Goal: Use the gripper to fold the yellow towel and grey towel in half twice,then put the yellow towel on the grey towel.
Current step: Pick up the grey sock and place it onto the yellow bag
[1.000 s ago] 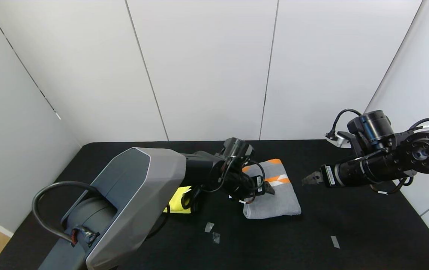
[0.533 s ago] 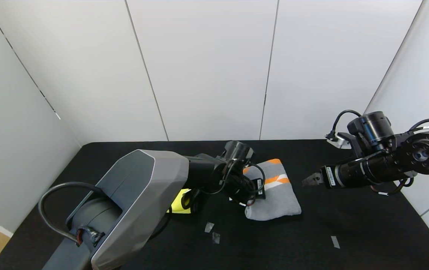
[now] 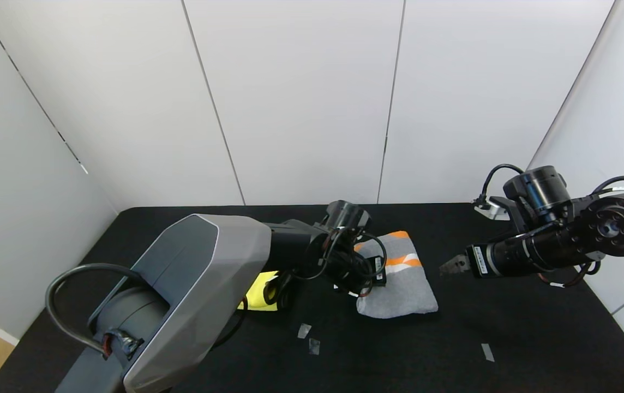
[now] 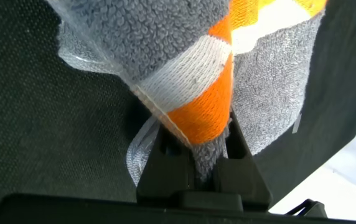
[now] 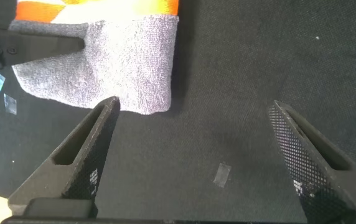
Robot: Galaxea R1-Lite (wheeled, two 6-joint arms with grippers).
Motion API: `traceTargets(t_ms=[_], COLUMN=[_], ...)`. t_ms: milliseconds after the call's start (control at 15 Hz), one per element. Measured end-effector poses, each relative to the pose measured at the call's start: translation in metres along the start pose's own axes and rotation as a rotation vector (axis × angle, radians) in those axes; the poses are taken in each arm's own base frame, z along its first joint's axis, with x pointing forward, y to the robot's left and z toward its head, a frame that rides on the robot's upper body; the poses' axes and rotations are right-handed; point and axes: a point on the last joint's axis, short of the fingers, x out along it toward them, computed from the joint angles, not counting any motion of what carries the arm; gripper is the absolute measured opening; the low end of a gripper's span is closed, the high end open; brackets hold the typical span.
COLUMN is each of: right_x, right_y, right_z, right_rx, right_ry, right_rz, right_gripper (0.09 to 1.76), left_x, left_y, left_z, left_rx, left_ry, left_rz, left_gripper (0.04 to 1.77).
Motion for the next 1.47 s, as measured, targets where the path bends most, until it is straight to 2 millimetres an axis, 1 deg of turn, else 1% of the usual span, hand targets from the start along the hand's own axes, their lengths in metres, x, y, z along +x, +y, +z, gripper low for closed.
traceTargets(t_ms=[200,400,600,867,1133,1267,1467], right_x=[0.001,0.001,-0.002,-0.007,-0.011,-0.012,-0.013], right_y=[0.000,-0.001,0.000,0.004,0.009,0.010,0.017], right_z=[-0.002,-0.005,-0.007,-0.010,-0.013,-0.014,-0.016], right_rx=[0.001,0.002,0.002,-0.008,-0.018,-0.022,-0.037], right_ry=[0.006,0.015,0.017,0.017,0.017,0.014,0.018], right_rz=[-0.001,-0.002,-0.001,0.008,0.014,0.017,0.028], right_gripper=[1.71,1.71,1.71,1.71,1.71,1.71,1.71], left_x=[-0.010,-0.030,-0.059,-0.102,-0.146,-0.164,-0.188], left_y=[-0.006,-0.015,-0.024,-0.027,-0.019,-0.010,0.012], left_z=[0.002,0.005,0.012,0.023,0.033,0.034,0.042], left_rx=[0.030,0.111,0.196,0.260,0.286,0.302,0.300], left_ry=[-0.012,-0.012,-0.026,-0.051,-0.069,-0.042,-0.042], left_rz=[0.000,0.005,0.007,0.022,0.057,0.091,0.135], left_gripper=[0.21,0.21,0.21,0.21,0.21,0.21,0.21])
